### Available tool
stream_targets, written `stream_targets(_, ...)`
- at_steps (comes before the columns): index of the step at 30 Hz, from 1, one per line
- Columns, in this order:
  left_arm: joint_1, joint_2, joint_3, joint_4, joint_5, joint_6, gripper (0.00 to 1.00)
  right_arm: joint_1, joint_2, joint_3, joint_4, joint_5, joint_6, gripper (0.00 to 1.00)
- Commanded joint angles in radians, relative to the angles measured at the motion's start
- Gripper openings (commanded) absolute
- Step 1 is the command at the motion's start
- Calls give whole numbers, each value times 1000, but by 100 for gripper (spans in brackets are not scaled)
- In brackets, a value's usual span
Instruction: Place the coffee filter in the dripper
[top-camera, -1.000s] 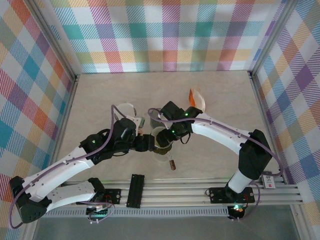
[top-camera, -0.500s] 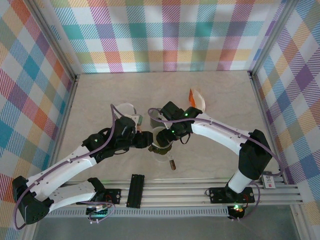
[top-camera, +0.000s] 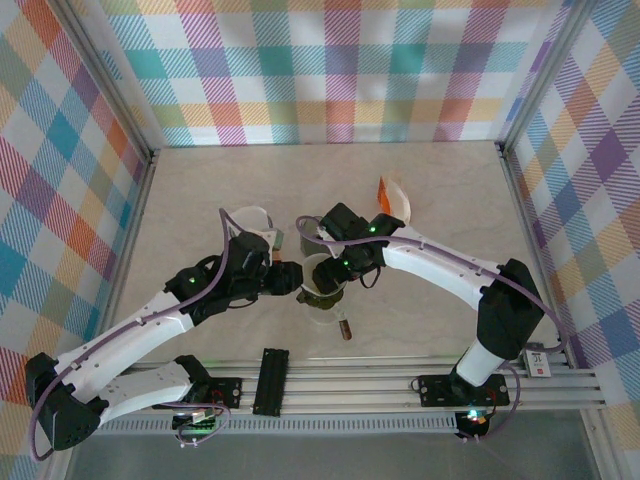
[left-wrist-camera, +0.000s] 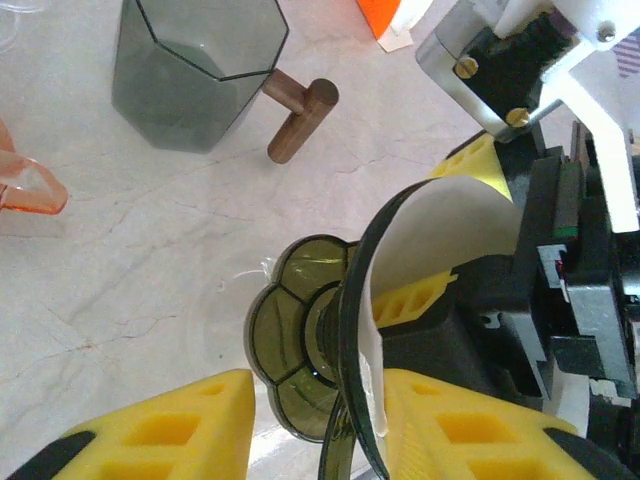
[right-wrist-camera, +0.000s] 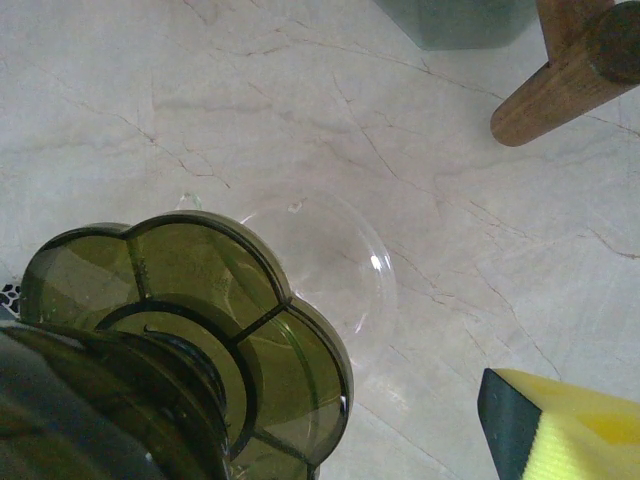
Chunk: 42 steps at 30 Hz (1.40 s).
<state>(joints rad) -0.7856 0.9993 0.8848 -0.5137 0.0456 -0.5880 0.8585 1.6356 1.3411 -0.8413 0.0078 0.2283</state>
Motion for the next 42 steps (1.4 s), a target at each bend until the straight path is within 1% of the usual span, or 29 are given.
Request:
stream_targets(1, 11, -16, -15, 60, 46, -5, 52, 12, 5, -15, 4, 2, 17, 83)
stream_targets(3, 11, -13, -18, 73, 57, -4, 51, 11, 5, -16, 5, 2, 20, 83)
stream_targets(6, 12, 13, -10, 36, 52, 2, 40, 10, 4, -16, 4, 2, 21, 83)
stream_targets(7, 11, 18, -9, 28, 52, 3, 38, 11, 4, -16, 6, 1, 23, 83)
stream_targets(14, 11, 15, -17, 10, 78, 14, 35, 12, -13, 12, 0, -4, 27, 84)
stream_targets(20, 11, 21, -14, 3, 83, 19, 35, 12, -50, 53, -9, -11, 33, 85)
stream_targets(24, 12, 22, -17, 10, 85, 17, 35, 17, -36, 35, -10, -24, 37, 85)
stream_targets(33, 11, 18, -21, 9, 82, 14, 36, 25, 5, -29, 7, -7, 52, 85)
stream_targets(42, 11, 8, -30, 5, 79, 14, 36, 24, -26, -2, 5, -4, 52, 85)
